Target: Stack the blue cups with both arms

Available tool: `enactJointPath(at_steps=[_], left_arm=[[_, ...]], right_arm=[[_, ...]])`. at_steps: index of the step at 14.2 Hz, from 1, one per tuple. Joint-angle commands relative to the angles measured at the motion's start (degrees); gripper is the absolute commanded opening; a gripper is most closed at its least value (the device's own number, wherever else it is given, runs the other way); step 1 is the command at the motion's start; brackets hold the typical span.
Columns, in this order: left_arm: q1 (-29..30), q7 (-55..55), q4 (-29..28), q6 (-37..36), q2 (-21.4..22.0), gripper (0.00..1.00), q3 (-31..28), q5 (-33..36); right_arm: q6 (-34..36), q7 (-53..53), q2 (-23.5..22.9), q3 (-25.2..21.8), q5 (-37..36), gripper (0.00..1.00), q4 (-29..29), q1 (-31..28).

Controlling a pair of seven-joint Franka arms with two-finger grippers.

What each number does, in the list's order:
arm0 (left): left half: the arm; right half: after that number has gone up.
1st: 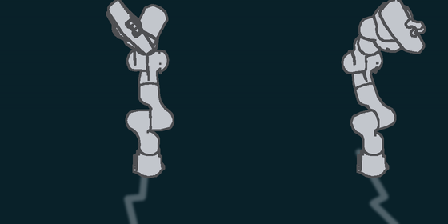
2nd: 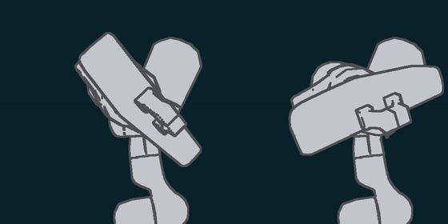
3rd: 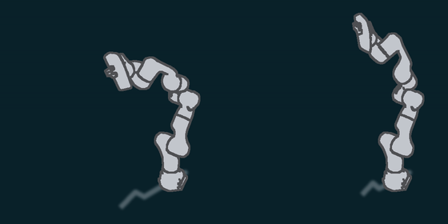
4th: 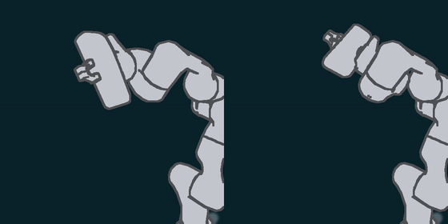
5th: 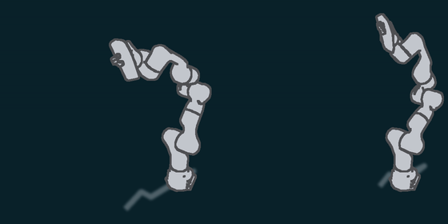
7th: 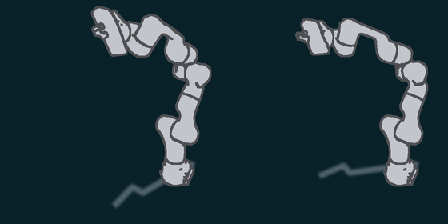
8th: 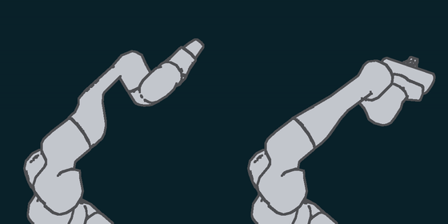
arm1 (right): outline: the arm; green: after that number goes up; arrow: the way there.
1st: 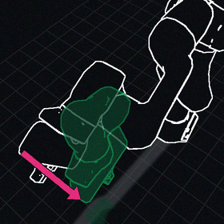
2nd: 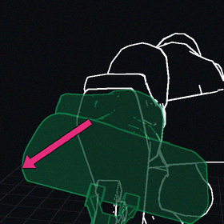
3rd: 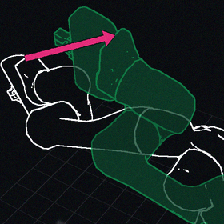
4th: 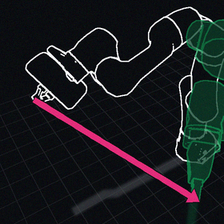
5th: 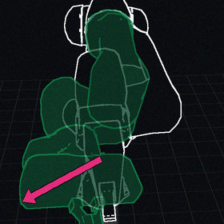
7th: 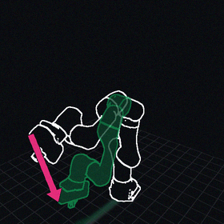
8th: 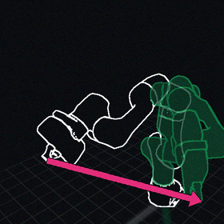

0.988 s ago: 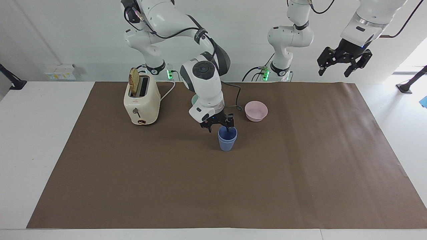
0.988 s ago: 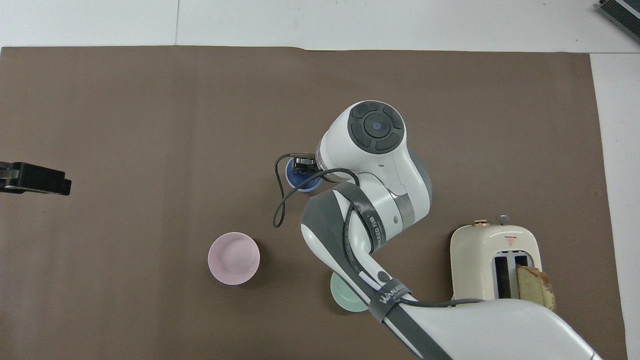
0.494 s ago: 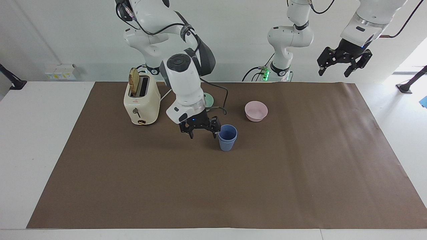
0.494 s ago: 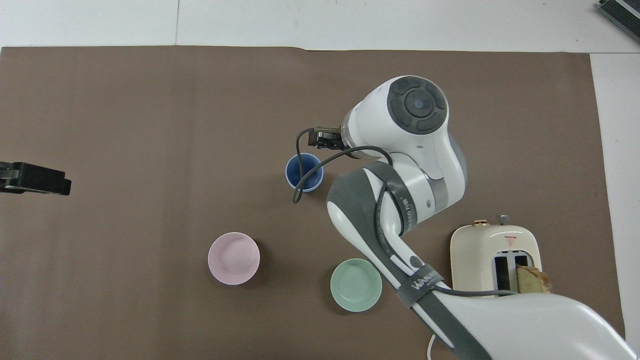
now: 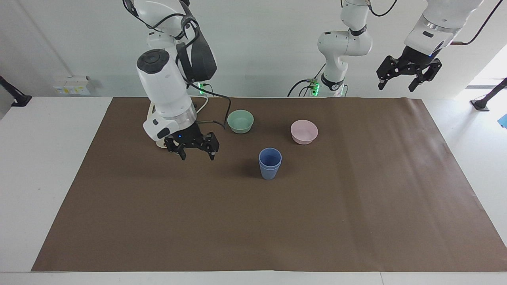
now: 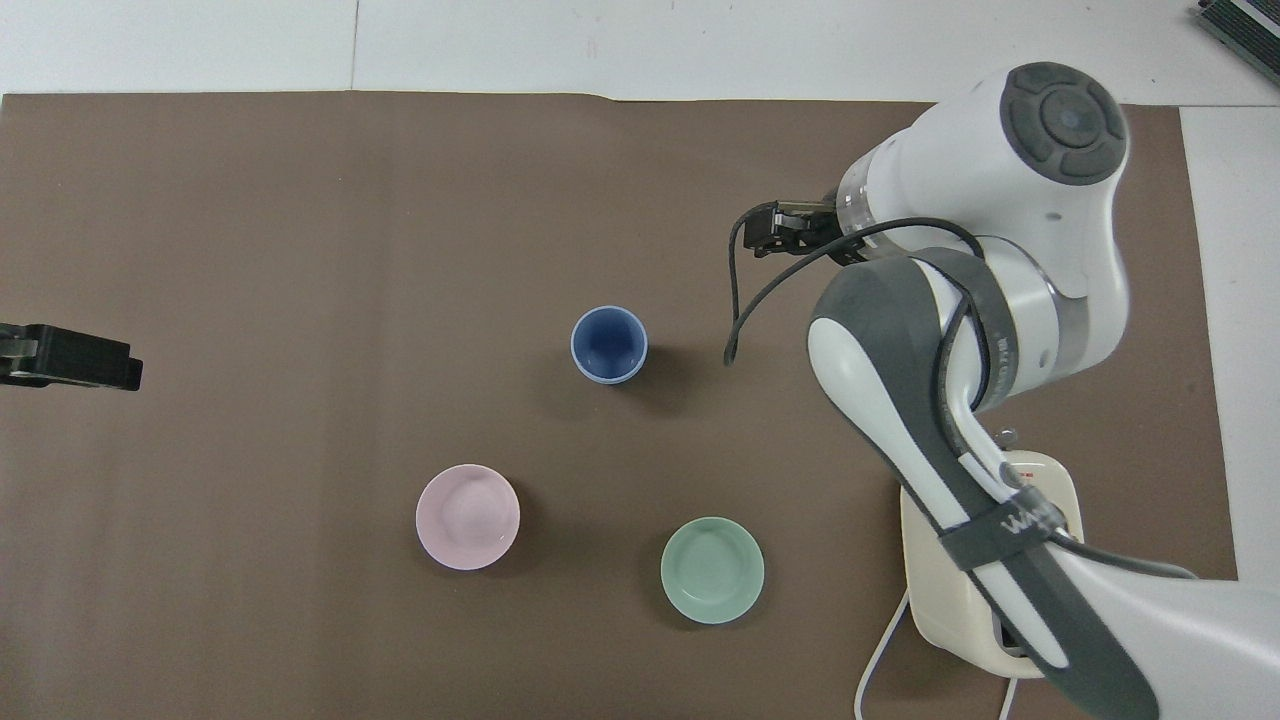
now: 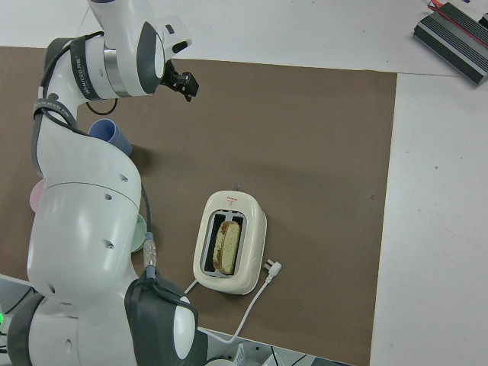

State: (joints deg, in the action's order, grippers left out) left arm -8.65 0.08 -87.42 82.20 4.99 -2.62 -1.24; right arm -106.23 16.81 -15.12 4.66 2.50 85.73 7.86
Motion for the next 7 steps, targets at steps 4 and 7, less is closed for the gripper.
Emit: enactJointPath(at_steps=[4, 7], left_arm=[[0.39, 0.45, -0.30, -0.90, 0.72, 1.00, 0.16, 0.45], [0.39, 0.45, -0.30, -0.90, 0.72, 1.00, 0.16, 0.45]], right_arm=[[11.46, -10.64, 4.05, 0.61, -3.97, 1.00, -3.72, -6.89], [14.73, -14.07, 4.22, 0.26, -7.94, 1.00, -5.05, -8.47]])
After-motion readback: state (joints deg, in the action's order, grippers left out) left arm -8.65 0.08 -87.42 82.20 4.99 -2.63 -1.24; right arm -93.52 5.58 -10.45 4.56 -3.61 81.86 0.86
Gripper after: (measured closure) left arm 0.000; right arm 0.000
